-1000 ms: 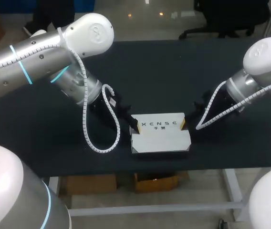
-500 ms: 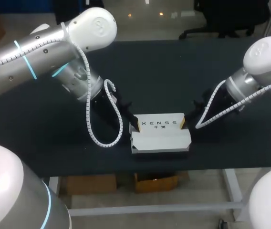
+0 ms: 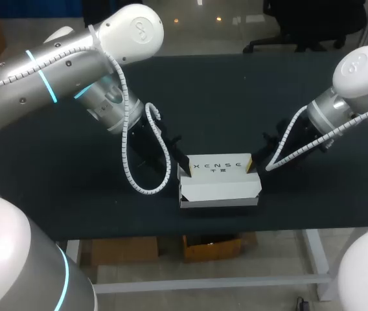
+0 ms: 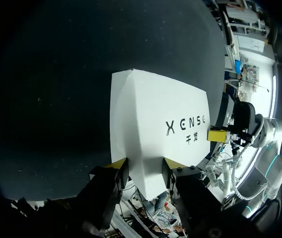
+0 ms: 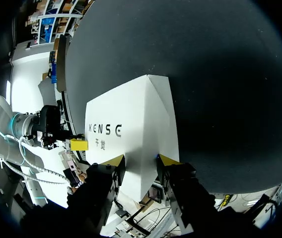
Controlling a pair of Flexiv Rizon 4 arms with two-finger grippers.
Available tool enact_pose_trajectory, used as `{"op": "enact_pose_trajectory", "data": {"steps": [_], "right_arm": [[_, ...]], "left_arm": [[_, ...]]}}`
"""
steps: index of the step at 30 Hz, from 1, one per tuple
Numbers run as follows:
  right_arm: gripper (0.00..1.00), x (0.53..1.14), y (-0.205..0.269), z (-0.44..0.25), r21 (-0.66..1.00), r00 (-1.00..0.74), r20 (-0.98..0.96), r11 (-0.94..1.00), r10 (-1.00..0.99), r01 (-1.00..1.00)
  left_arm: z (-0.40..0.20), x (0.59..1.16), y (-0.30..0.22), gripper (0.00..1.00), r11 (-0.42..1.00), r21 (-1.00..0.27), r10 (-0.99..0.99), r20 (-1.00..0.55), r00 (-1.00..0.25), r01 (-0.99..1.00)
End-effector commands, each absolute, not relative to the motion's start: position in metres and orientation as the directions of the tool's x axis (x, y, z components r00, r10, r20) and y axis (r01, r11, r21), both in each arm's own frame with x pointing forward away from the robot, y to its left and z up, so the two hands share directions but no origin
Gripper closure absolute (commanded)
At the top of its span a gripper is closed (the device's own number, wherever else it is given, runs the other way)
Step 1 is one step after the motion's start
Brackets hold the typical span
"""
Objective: Assemble the packaging by folding the flat box into shape, placing the metal phone stand inside, and closing the box properly
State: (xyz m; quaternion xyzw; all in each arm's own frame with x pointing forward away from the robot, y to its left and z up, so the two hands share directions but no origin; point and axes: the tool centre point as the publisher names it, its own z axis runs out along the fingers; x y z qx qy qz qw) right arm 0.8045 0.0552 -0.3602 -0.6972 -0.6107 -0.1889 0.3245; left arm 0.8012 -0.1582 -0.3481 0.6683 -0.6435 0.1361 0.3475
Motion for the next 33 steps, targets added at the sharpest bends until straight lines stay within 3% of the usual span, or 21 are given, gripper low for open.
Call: {"op": "enact_pose_trajectory", "data": {"steps": [1, 8, 33], "right_arm": [[0.61, 0.808, 0.058, -0.358, -0.237, 0.189, 0.661, -0.036, 0.727, 0.971], [0.62, 0.810, 0.059, -0.353, -0.247, 0.193, 0.659, -0.034, 0.727, 0.969], [0.60, 0.818, 0.058, -0.347, -0.296, 0.235, 0.660, -0.040, 0.714, 0.954]], "left_arm": [[-0.346, 0.805, -0.160, 0.57, 0.078, 0.304, -0.762, 0.632, 0.140, -0.949], [-0.341, 0.806, -0.160, 0.60, 0.085, 0.332, -0.757, 0.635, 0.156, -0.940], [-0.328, 0.813, -0.164, 0.53, 0.066, 0.407, -0.754, 0.618, 0.221, -0.911]]}}
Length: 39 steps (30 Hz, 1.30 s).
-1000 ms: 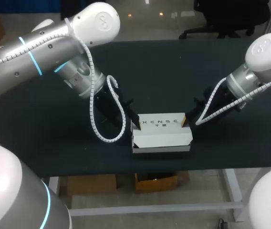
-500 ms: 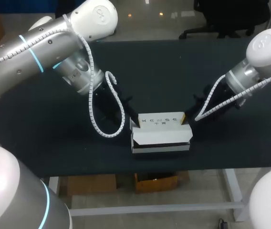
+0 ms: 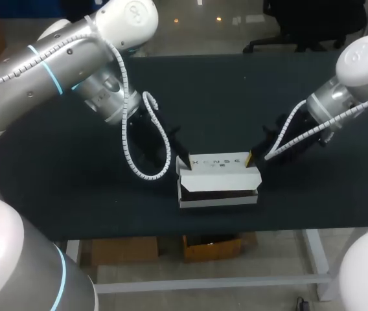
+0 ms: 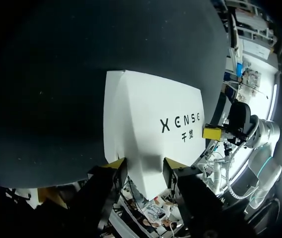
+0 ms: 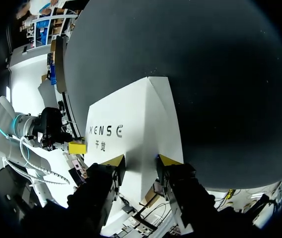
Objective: Assemble the packaging by folding the flat box into shape, placing the metal phone stand inside, and closing the box properly
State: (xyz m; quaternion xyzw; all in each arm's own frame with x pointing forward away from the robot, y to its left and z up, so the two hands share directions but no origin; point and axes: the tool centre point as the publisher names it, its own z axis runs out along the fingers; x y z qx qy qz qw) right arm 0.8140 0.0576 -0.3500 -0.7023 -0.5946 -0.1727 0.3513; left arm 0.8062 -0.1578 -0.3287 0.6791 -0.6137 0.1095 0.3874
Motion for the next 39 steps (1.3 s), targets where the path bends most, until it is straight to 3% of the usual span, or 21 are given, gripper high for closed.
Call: {"op": "enact_pose_trajectory", "data": {"steps": [1, 39], "right_arm": [[0.60, 0.818, 0.058, -0.347, -0.297, 0.236, 0.659, -0.041, 0.714, 0.954], [0.61, 0.826, 0.058, -0.341, -0.351, 0.274, 0.670, -0.030, 0.690, 0.936]], "left_arm": [[-0.328, 0.813, -0.164, 0.53, 0.066, 0.407, -0.755, 0.618, 0.222, -0.911], [-0.322, 0.819, -0.159, 0.55, 0.047, 0.463, -0.740, 0.611, 0.280, -0.885]]}}
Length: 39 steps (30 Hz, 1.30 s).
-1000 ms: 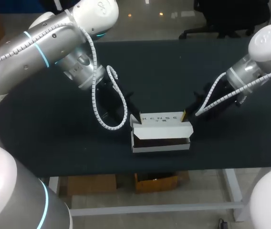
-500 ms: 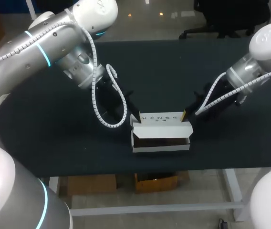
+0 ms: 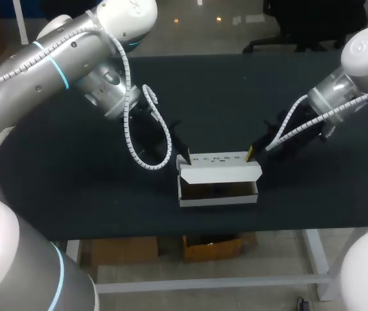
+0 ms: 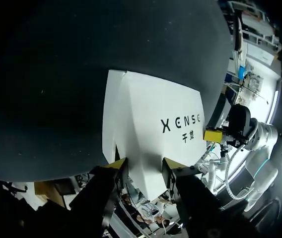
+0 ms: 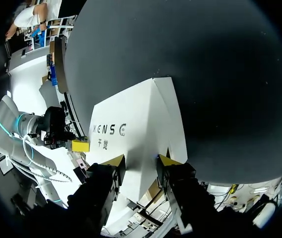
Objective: Assemble the packaging by folding the flat box into shape, placing the metal phone stand inside, and closing the box properly
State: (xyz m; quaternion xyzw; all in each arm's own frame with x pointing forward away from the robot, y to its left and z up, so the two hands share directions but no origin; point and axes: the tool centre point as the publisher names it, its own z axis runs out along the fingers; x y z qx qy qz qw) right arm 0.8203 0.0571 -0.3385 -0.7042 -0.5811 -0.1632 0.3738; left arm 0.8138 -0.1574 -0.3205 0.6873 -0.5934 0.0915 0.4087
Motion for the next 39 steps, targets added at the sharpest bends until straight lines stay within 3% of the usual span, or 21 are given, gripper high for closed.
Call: {"op": "enact_pose_trajectory", "data": {"steps": [1, 39], "right_arm": [[0.61, 0.826, 0.058, -0.341, -0.352, 0.274, 0.670, -0.030, 0.690, 0.936], [0.62, 0.840, 0.064, -0.332, -0.371, 0.293, 0.663, -0.038, 0.689, 0.928]], "left_arm": [[-0.322, 0.819, -0.159, 0.55, 0.046, 0.464, -0.740, 0.610, 0.282, -0.885], [-0.313, 0.830, -0.156, 0.56, 0.042, 0.500, -0.736, 0.601, 0.312, -0.865]]}}
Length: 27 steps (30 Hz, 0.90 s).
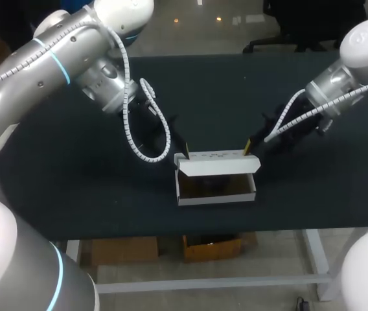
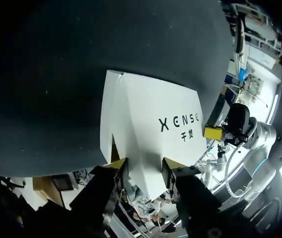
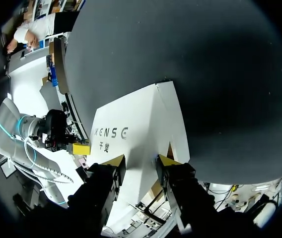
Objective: Assemble the packaging by folding the flat box into shape, placing the metal phone stand inside, and closing the box properly
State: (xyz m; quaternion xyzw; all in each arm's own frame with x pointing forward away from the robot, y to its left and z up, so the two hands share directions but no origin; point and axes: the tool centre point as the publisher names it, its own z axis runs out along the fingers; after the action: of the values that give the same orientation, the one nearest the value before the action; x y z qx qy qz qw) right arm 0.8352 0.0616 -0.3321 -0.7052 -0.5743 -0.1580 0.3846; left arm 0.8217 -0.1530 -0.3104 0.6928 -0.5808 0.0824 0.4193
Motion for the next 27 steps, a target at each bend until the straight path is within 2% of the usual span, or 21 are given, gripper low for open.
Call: {"op": "enact_pose_trajectory", "data": {"steps": [1, 27], "right_arm": [[0.62, 0.8400, 0.0644, -0.3322, -0.372, 0.294, 0.663, -0.038, 0.689, 0.928], [0.62, 0.8467, 0.0677, -0.3280, -0.382, 0.307, 0.663, -0.045, 0.683, 0.923]], "left_arm": [[-0.3126, 0.8301, -0.1557, 0.56, 0.042, 0.502, -0.736, 0.601, 0.313, -0.864], [-0.3088, 0.8358, -0.1546, 0.57, 0.047, 0.522, -0.732, 0.599, 0.326, -0.852]]}}
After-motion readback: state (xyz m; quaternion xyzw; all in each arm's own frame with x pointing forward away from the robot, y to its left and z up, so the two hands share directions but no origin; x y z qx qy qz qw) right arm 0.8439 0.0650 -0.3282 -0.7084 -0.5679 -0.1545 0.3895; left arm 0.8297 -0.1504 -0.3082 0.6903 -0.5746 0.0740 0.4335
